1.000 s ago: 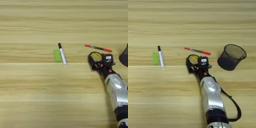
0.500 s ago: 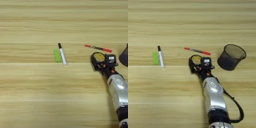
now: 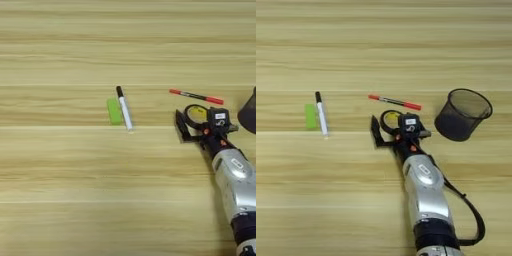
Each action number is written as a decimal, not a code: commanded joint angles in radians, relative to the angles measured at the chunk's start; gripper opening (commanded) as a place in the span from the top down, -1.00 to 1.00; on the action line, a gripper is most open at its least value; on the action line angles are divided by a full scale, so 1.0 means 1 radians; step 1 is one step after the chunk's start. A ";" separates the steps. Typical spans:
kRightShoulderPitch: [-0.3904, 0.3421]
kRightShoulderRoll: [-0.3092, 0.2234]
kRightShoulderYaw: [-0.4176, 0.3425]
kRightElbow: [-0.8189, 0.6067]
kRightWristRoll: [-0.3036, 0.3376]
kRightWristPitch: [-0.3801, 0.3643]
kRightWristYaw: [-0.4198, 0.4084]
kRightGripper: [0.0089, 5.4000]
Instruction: Move the objects on the table
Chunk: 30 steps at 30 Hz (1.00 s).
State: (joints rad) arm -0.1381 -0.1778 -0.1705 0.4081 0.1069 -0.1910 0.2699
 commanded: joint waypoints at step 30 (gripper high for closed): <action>0.033 0.074 0.272 -0.263 -0.060 0.055 0.096 -0.99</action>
State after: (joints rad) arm -0.0634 -0.1006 0.0995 0.1763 0.0540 -0.1354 0.3773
